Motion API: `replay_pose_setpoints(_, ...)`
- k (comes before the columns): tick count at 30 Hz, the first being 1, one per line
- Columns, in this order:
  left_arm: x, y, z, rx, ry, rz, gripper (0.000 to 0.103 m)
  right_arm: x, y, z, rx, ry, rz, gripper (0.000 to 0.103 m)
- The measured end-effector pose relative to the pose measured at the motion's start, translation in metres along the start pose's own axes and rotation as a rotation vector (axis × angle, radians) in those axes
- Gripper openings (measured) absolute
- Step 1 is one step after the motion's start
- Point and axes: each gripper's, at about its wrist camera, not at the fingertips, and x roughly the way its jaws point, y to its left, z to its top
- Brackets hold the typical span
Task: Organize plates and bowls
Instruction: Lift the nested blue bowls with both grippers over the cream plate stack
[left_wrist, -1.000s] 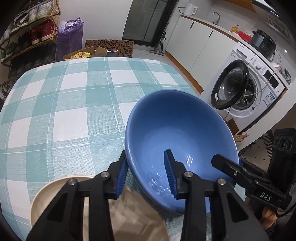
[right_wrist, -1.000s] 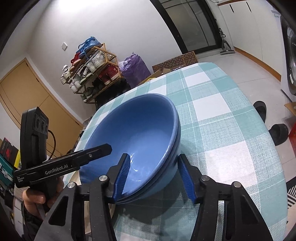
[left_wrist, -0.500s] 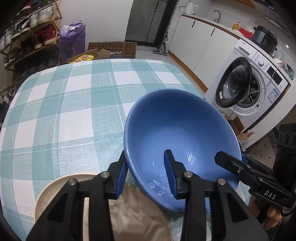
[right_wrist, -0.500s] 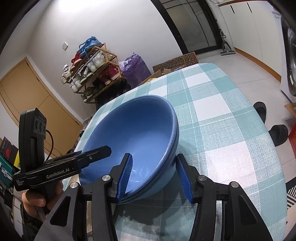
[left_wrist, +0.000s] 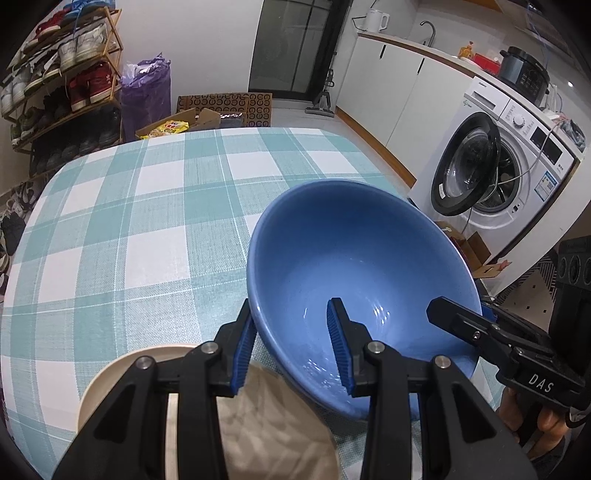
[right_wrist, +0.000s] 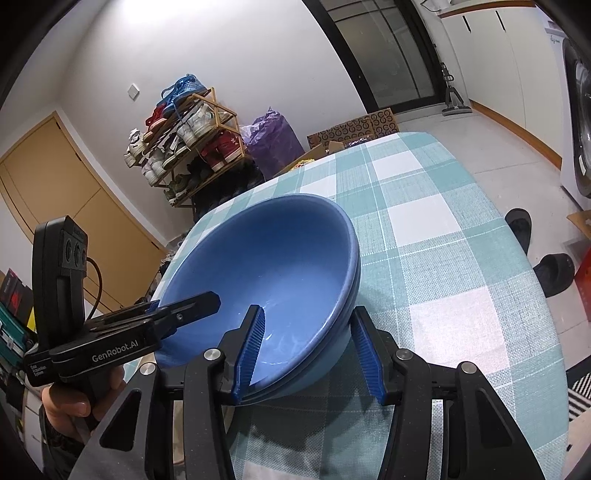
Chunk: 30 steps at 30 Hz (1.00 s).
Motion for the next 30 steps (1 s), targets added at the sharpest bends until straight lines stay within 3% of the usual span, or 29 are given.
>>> replay_pose_setpoints(30, -0.055, -0.006, -0.003, 0.029, -0.092, 0.029, 0.037, -0.038, 0.034, 0.001, -0.073, -0.054, 0.030, 0.050)
